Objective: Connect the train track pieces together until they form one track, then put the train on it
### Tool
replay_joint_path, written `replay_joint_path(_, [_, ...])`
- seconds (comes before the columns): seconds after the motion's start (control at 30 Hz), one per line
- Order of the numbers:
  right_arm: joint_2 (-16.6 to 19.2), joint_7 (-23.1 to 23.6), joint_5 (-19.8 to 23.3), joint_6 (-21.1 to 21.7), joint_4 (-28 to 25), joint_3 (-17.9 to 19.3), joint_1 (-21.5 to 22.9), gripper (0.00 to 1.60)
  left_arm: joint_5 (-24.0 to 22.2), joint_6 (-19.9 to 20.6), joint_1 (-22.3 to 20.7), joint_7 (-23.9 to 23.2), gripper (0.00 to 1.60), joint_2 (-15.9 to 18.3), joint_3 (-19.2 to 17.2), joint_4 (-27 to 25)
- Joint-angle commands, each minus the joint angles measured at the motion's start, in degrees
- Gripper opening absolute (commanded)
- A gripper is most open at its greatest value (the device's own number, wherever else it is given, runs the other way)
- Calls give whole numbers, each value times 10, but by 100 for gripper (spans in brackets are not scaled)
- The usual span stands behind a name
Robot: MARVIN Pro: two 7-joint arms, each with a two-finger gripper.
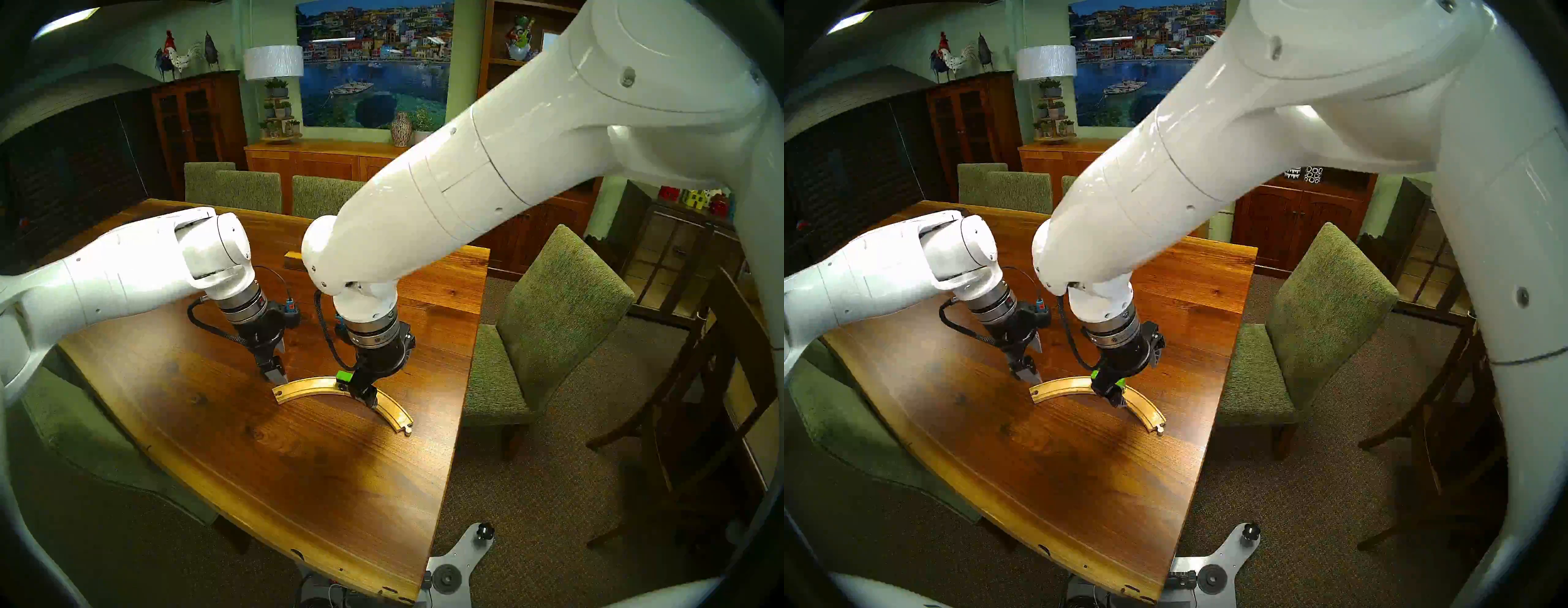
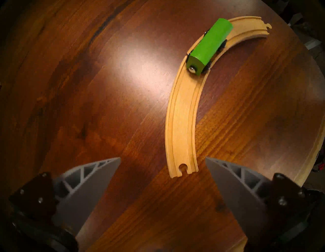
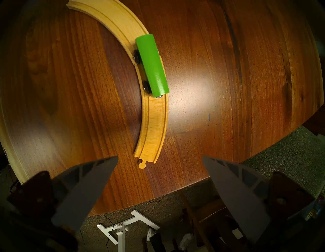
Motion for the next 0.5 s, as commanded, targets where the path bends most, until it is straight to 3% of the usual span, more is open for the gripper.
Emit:
replay_joint_path(0.0, [8, 0, -1, 0, 5, 2, 13, 160, -6, 1, -25, -16, 160, 29, -14, -26])
replay_joint_path(0.47, [8, 0, -1, 0, 5, 2, 13, 160, -16, -1, -26, -14, 160, 33, -12, -31])
